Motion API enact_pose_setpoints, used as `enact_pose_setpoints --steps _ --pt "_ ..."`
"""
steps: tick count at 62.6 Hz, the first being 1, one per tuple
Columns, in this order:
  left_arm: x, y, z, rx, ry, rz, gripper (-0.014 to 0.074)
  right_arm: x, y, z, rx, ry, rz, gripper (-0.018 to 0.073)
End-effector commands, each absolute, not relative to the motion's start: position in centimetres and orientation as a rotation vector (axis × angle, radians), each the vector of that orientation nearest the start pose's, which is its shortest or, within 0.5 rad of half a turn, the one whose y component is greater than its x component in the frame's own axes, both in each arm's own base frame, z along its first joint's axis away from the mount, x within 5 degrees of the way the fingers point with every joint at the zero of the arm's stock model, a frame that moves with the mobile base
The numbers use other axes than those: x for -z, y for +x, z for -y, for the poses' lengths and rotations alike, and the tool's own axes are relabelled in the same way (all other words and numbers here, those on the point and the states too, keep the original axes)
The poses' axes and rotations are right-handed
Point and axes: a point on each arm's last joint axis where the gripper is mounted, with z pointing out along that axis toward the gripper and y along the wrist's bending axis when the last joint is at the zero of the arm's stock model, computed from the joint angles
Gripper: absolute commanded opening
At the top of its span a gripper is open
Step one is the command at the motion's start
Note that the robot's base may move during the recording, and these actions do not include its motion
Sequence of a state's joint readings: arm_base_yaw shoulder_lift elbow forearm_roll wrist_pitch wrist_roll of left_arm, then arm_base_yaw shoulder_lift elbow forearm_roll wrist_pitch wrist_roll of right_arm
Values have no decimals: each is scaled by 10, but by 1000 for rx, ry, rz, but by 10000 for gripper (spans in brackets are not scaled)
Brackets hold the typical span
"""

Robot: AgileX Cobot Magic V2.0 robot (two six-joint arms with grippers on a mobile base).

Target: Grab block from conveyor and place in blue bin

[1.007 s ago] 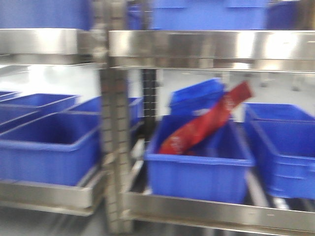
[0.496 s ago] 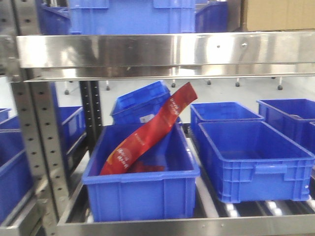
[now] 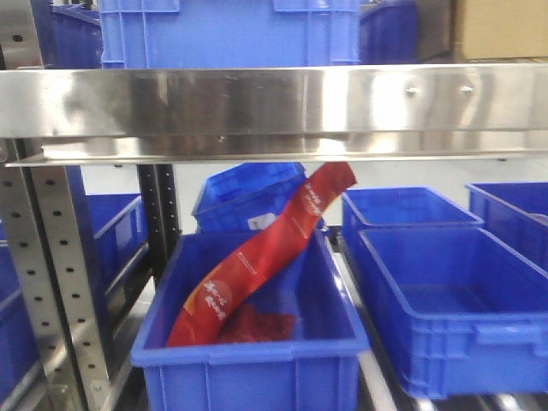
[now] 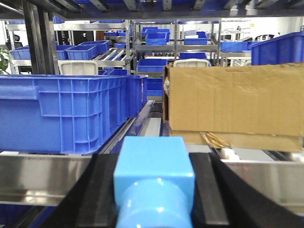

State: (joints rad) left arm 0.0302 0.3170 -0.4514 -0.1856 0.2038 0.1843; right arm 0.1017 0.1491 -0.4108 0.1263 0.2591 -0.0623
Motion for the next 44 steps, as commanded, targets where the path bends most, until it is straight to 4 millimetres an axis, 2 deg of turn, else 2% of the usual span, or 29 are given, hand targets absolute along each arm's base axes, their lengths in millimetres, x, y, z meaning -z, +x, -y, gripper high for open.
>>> enact_pose_setpoints --steps 1,44 --pt "-330 73 1 9 9 -1526 -111 -319 44 -7 -152 -59 -1458 -155" --pt "-330 73 1 9 9 -1526 -111 -319 44 -7 -152 -59 -1458 -155"
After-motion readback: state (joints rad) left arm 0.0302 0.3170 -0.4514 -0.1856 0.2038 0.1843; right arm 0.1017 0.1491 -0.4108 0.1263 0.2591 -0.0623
